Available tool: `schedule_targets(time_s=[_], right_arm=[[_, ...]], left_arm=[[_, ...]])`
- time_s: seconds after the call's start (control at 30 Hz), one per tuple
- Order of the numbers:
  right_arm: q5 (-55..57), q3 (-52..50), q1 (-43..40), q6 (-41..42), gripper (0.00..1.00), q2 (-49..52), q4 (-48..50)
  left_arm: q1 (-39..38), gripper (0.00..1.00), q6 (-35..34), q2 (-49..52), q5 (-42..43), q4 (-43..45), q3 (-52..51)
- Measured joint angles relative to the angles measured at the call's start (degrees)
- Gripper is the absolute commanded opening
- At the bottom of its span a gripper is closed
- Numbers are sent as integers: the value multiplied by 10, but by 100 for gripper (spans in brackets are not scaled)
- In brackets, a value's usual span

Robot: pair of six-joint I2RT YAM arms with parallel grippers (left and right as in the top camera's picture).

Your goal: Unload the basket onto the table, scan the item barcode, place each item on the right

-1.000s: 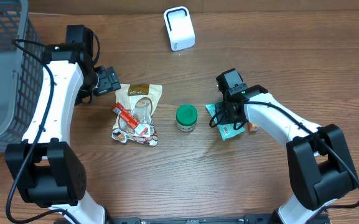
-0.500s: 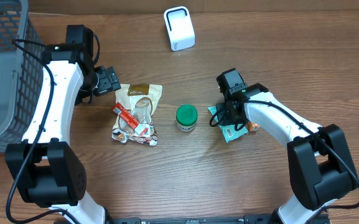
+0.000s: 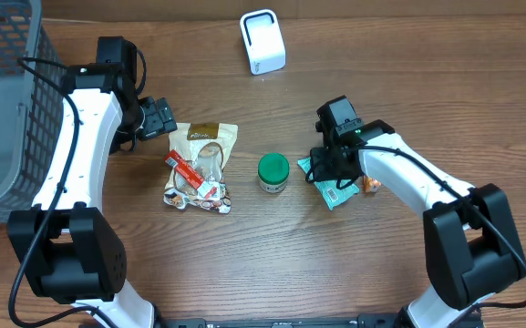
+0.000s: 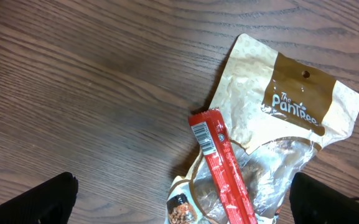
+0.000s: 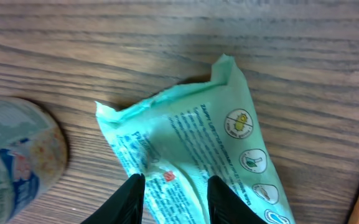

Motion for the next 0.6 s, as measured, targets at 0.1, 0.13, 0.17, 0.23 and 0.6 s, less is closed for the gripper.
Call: schedule_targets(time_s=[0.1,0.13,0.17,0.23,0.6], right_arm=[[-30,1,0,-5,31,-3,-1],[-45,1,1,-5,28,-3,-3],[-56,1,1,-5,26,-3,-5],[-77,1,3,-7,20,-4,-15],[-107,-4,4,7,11,-4,7]], left_arm=[[0,100,0,0,0,0,0],[0,100,0,0,0,0,0],[0,100,0,0,0,0,0],[0,100,0,0,0,0,0],[0,100,0,0,0,0,0]])
